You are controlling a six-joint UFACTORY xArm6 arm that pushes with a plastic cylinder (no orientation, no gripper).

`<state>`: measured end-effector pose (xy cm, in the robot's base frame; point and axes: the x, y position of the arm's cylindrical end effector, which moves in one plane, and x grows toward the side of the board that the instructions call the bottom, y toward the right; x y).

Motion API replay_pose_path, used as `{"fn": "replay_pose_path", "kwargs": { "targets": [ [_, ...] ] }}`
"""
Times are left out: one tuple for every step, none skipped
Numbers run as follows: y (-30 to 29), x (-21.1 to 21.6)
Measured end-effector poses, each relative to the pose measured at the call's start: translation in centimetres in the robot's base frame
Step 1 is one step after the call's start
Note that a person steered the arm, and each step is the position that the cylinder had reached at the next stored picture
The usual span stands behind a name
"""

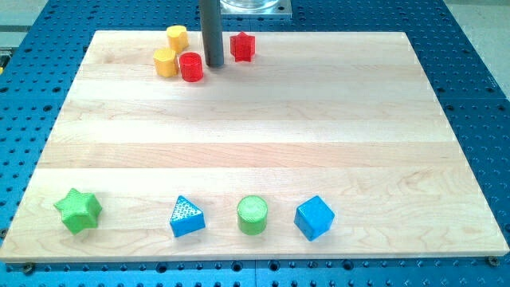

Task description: Place the red star below the red circle

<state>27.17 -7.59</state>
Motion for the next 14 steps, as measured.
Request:
{"fn": "replay_pose_path", "kwargs": {
  "targets": [
    [-2.0, 2.0],
    [-2.9, 5.5],
    [0.6, 7.6],
    [-1.4, 8.0],
    [-1.4, 8.0],
    [-3.3, 8.1],
    [-4.2, 8.1],
    [-3.0, 8.2],
    [6.7, 7.0],
    [9.9, 2.0],
    [9.4, -2.9],
    [7.5, -5.1],
    [4.1, -3.9],
    [3.5, -6.0]
  ]
}}
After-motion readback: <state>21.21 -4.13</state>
